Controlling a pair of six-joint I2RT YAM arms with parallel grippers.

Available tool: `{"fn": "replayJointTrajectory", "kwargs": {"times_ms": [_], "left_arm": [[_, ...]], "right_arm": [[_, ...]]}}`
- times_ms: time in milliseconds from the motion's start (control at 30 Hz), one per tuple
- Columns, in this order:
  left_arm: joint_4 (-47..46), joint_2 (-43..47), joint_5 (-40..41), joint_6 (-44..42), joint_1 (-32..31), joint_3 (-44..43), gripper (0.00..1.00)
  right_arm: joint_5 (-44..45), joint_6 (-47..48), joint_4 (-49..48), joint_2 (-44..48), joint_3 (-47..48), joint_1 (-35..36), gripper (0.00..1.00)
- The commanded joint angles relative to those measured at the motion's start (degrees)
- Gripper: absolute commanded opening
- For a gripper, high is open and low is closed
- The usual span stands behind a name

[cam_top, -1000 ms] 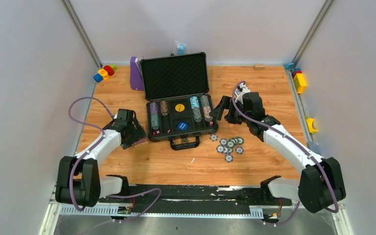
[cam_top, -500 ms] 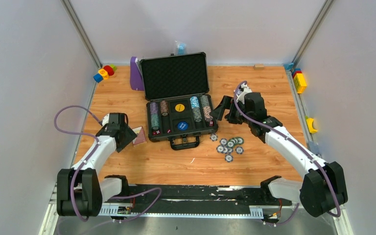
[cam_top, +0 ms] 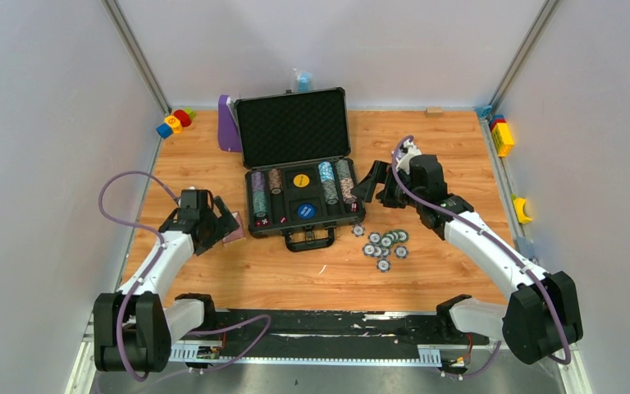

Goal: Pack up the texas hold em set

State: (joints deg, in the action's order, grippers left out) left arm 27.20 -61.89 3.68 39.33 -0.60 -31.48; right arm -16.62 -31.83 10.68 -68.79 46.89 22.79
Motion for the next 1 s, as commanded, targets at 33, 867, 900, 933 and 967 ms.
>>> {"fn": "replayJointTrajectory", "kwargs": {"times_ms": [33, 867, 900, 933, 967], "left_arm": [[-0.2, -1.5, 1.2, -1.6, -1.2, -2.5, 1.0], [1.5, -15.7, 11.7, -3.8, -9.0, -10.3, 0.95], [1.4, -15.0, 12.0, -3.8, -9.0, -10.0, 0.95], [1.1, -13.4, 11.7, -4.3, -9.0, -9.8, 0.95], [0.3, -12.7, 11.2, -4.6, -9.0, -9.4, 0.94]], "right_arm": [[-0.8, 1.0, -0.2, 0.4, 2.3, -0.2, 0.93], [-1.4, 1.1, -0.3, 0.9, 1.8, -0.2, 0.93], [-1.4, 1.2, -0.3, 0.9, 1.8, -0.2, 0.93], [-1.5, 1.2, -0.3, 0.9, 1.8, -0.2, 0.93], [-1.5, 1.2, -0.3, 0.9, 1.8, -0.2, 0.93]]}}
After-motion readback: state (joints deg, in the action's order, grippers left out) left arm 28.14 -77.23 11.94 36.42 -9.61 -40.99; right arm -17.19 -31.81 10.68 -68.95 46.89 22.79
